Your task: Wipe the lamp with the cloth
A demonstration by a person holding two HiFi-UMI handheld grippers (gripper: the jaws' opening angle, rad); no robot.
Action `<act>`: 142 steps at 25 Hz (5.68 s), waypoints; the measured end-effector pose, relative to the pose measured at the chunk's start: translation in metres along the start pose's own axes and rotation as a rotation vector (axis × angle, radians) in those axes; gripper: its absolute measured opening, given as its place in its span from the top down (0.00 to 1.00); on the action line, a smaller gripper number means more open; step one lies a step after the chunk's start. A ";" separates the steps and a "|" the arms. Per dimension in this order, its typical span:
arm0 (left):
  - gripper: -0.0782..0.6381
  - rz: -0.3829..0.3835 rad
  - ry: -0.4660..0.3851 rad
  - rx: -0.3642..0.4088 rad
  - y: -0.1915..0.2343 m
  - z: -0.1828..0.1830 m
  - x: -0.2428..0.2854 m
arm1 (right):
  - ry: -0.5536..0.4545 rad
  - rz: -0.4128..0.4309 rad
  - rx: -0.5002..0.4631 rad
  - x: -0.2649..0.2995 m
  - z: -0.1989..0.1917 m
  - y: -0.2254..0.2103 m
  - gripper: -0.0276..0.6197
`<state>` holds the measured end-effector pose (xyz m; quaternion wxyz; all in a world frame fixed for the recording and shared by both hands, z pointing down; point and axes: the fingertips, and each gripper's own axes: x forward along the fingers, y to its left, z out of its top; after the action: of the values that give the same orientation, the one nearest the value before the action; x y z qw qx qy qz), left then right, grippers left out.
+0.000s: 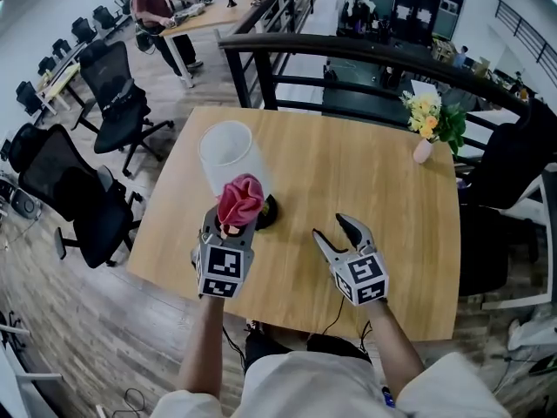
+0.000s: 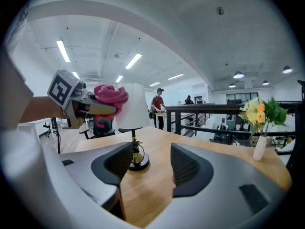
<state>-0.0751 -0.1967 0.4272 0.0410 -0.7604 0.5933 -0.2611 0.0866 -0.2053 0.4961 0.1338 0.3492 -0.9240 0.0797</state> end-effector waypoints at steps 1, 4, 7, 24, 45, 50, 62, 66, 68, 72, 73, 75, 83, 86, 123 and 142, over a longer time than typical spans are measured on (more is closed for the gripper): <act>0.64 -0.004 0.017 -0.010 -0.003 -0.007 0.001 | -0.011 0.024 -0.011 0.002 0.004 0.000 0.55; 0.64 -0.024 0.030 -0.044 -0.013 -0.022 -0.005 | -0.049 0.155 -0.118 0.009 0.030 0.009 0.55; 0.64 -0.041 0.014 -0.094 -0.017 -0.026 -0.020 | -0.100 0.351 -0.301 0.013 0.078 0.025 0.55; 0.64 0.025 -0.076 -0.190 0.055 -0.011 -0.084 | 0.119 0.806 -1.244 0.092 0.195 0.072 0.63; 0.64 0.016 -0.152 -0.268 0.071 -0.006 -0.090 | 0.515 0.908 -1.515 0.105 0.165 0.100 0.86; 0.64 0.016 -0.164 -0.281 0.087 -0.014 -0.094 | 0.680 0.943 -1.365 0.103 0.165 0.107 0.87; 0.64 -0.121 -0.238 -0.239 0.108 -0.012 -0.094 | 0.904 0.848 -1.025 0.099 0.167 0.136 0.91; 0.64 -0.181 -0.253 -0.220 0.114 -0.020 -0.100 | 0.939 0.792 -0.911 0.104 0.167 0.147 0.92; 0.64 -0.204 -0.253 -0.217 0.118 -0.026 -0.103 | 0.953 0.765 -0.846 0.108 0.167 0.154 0.92; 0.64 -0.227 -0.259 -0.222 0.129 -0.035 -0.112 | 0.988 0.725 -0.736 0.118 0.173 0.169 0.93; 0.64 -0.230 -0.261 -0.227 0.131 -0.038 -0.114 | 1.000 0.712 -0.701 0.122 0.174 0.172 0.93; 0.64 -0.233 -0.264 -0.234 0.136 -0.042 -0.118 | 1.041 0.669 -0.617 0.128 0.176 0.175 0.93; 0.64 -0.208 -0.280 -0.242 0.159 -0.050 -0.129 | 1.097 0.525 -0.333 0.150 0.181 0.200 0.93; 0.64 -0.199 -0.278 -0.248 0.166 -0.054 -0.130 | 1.139 0.545 -0.298 0.152 0.180 0.213 0.92; 0.64 -0.024 -0.238 -0.209 0.129 -0.018 -0.061 | -0.036 0.115 0.000 0.054 0.168 0.125 0.93; 0.64 -0.049 -0.137 -0.386 0.103 -0.105 -0.041 | 0.074 0.153 0.145 0.042 0.099 0.137 0.94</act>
<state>-0.2191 -0.1626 0.4647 -0.0717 -0.7844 0.6093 -0.0914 -0.0536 -0.1535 0.4072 0.1359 0.2834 -0.9341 0.1690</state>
